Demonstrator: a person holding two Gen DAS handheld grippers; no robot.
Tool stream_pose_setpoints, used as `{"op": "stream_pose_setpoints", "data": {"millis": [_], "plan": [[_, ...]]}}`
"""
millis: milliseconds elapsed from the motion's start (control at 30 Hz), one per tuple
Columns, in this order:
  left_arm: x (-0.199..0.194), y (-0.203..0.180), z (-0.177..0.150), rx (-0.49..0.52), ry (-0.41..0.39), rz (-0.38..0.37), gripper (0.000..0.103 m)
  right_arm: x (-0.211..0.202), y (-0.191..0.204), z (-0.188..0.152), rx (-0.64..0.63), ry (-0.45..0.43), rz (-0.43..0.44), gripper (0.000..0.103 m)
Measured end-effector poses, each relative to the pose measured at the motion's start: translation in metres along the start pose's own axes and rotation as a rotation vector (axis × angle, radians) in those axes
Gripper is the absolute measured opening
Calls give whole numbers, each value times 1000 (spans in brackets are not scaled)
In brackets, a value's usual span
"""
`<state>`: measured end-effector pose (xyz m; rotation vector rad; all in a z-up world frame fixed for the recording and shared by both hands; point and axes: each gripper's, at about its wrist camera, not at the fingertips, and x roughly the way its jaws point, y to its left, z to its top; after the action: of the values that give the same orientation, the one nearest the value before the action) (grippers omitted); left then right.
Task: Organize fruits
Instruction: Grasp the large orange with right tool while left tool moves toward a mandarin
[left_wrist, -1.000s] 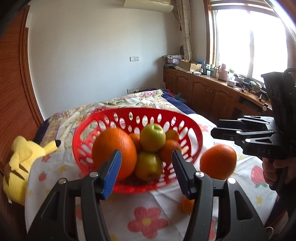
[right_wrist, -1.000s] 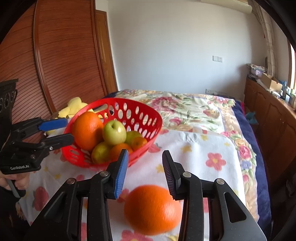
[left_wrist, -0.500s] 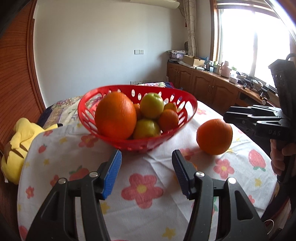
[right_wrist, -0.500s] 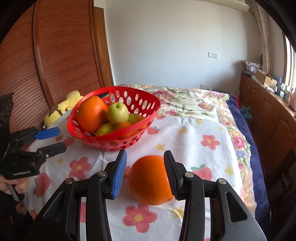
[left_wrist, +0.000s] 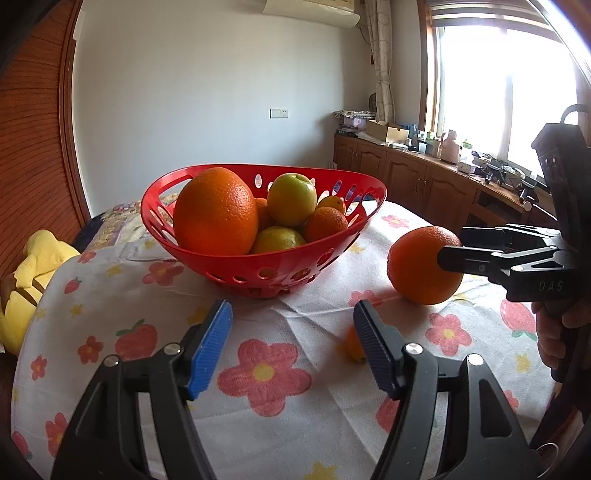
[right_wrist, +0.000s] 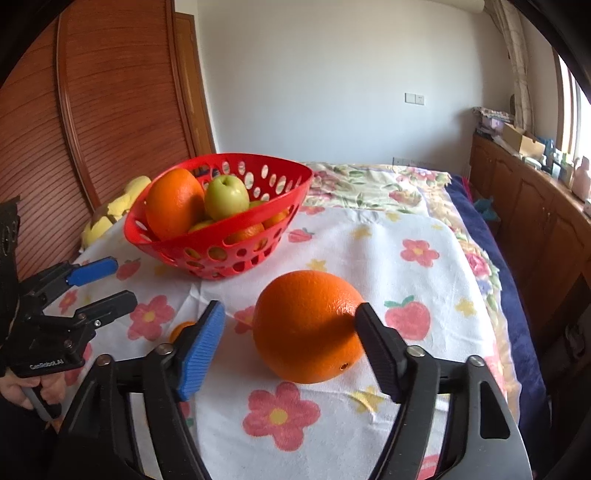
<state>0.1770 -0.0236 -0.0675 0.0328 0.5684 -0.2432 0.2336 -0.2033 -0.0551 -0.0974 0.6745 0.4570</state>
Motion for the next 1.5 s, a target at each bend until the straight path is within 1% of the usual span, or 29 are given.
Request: {"op": "stream_pose_setpoints", "data": {"millis": [100,167,467,533,733,800,900,1067,1333,1500], "plan": [[0,-2,-1,11,-5,8,69,3,0,-1,0,2,-11,87],[-2,-3,-1,13,-12,2,69,6,1,-2,-9,4,-20,88],[-6,-15,-3,59,-27,21,71,28,-1,-2,-19,43,-62,92],[-6,-16,-3,64,-28,19,71,35,-2,-4,-20,64,-71,92],[-5,-15,-3,55,-22,15,71,48,-7,-10,5,111,-61,92],[-5,-14,-3,50,-20,9,71,48,-8,-12,7,124,-50,88],[-4,-13,-3,45,-17,8,71,43,-8,-14,6,122,-51,88],[-2,-13,-3,48,-12,9,71,33,-14,-22,47,113,-22,87],[1,-10,-2,36,2,6,71,7,-3,-41,39,84,-8,87],[2,-10,-3,34,10,3,71,-2,2,-52,48,82,-7,87]]}}
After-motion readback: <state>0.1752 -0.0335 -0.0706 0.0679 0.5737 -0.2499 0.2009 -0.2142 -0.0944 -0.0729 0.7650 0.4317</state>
